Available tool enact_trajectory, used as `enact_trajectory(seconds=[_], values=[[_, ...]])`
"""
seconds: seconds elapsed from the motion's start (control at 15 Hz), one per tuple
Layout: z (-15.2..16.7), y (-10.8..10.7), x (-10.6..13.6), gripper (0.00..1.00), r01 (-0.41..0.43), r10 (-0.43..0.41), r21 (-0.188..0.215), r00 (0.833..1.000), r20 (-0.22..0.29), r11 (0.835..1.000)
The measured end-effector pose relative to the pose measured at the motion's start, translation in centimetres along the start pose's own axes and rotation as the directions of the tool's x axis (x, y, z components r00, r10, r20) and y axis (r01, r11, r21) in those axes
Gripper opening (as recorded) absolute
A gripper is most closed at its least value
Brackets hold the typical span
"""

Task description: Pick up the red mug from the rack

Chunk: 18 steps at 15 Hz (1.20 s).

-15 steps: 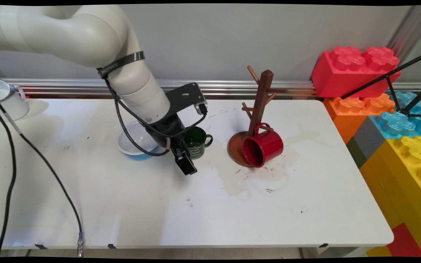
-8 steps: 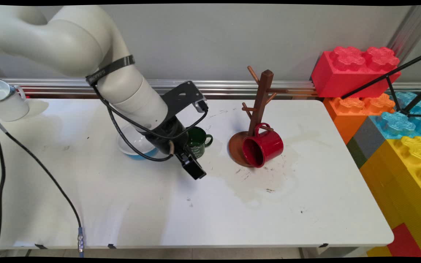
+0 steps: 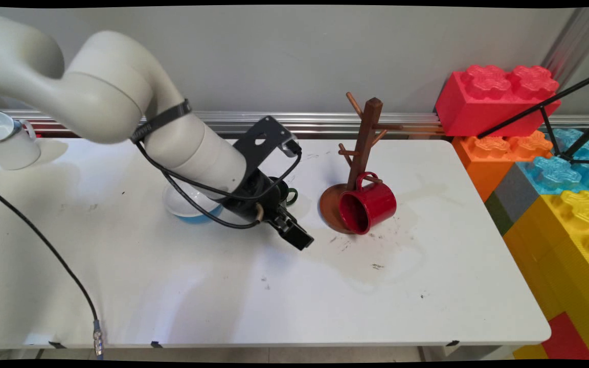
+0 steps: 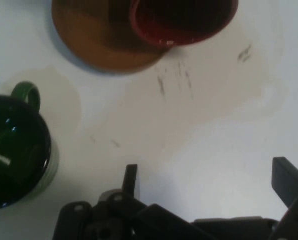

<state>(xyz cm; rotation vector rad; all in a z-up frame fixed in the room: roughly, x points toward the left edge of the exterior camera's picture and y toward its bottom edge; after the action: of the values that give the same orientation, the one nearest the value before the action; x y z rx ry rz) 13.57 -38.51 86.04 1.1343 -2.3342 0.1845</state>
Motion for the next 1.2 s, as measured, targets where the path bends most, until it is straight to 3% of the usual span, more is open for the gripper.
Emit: enact_trajectory(seconds=[0.33, 0.6, 1.2], values=[[1.4, 0.4, -0.4, 1.0, 0.032, -0.033, -0.022, 0.998, -0.048, 0.999], [2.2, 0.5, -0.6, 1.0, 0.028, -0.033, -0.063, 0.997, -0.068, 0.998], [4.4, 0.6, 0.0, 1.0, 0.018, -0.026, -0.106, 0.997, -0.076, 0.994]])
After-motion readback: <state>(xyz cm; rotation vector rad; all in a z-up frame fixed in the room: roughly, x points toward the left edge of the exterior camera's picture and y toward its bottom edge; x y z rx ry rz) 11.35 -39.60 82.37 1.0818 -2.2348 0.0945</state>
